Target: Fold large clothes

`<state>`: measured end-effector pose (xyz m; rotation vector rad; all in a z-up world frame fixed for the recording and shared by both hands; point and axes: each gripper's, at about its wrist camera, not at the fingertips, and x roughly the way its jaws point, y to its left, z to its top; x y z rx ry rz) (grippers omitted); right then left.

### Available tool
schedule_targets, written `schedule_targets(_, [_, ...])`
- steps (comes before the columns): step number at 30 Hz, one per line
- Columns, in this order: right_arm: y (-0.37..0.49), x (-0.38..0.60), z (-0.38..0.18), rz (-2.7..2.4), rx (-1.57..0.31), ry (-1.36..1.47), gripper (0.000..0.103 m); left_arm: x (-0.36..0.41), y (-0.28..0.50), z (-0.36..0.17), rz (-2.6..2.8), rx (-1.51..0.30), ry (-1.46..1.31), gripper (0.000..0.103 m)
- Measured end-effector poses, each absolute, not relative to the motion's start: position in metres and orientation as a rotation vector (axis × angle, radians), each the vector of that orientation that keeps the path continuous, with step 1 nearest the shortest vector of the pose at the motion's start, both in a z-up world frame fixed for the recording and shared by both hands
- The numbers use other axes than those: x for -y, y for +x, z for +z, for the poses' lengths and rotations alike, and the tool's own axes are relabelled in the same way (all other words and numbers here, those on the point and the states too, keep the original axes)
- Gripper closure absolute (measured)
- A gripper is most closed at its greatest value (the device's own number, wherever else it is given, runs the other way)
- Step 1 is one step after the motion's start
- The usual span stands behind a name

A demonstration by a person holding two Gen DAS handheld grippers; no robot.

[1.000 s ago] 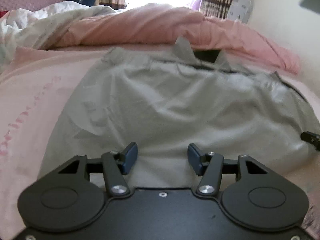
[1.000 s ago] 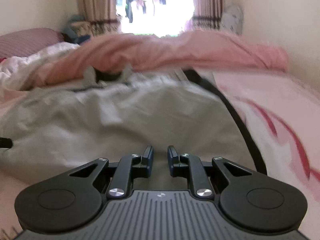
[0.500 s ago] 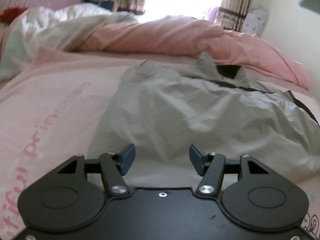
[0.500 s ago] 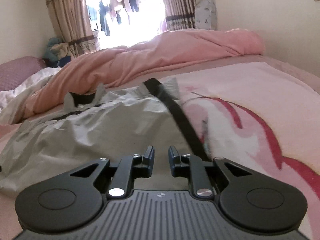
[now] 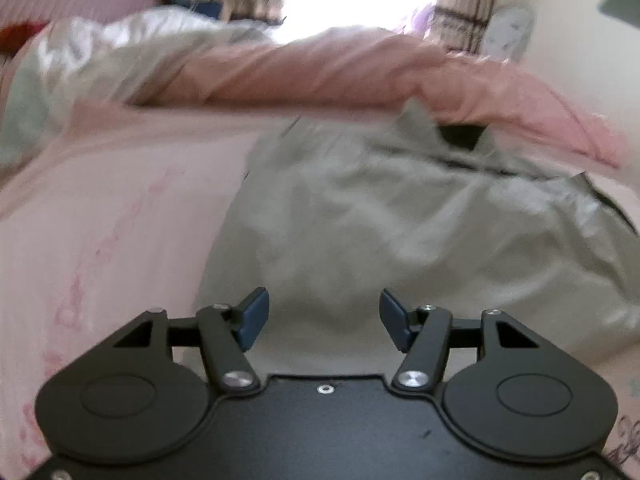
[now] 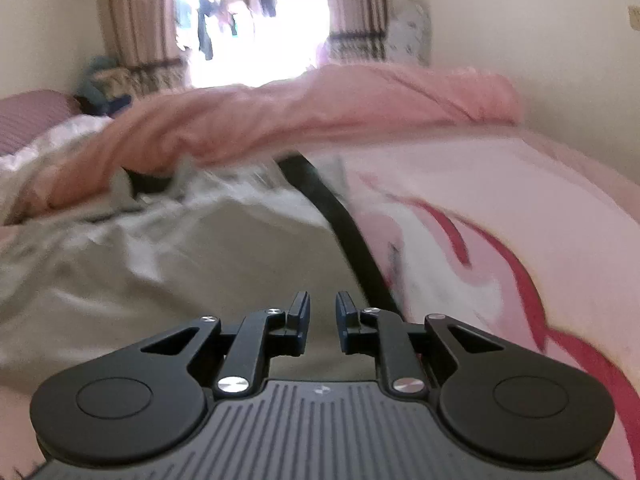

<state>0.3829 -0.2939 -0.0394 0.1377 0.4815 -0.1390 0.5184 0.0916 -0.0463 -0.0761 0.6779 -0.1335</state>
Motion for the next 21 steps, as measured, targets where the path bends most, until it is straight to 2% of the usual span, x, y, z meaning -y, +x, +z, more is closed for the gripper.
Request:
schedule_targets(6, [0.414, 0.260, -0.030, -0.068, -0.450, 0.124, 0.082, -0.053, 0.546, -0.030, -0.195, -0.624, -0.011, 0.036])
schedule_targets(16, [0.456, 0.251, -0.066, -0.083, -0.526, 0.121, 0.083, -0.042, 0.594, -0.071, -0.170, -0.703, 0.005, 0.034])
schedule_targets(21, [0.451, 0.246, -0.065, -0.092, -0.528, 0.085, 0.082, -0.045, 0.594, -0.069, -0.172, -0.709, -0.007, 0.032])
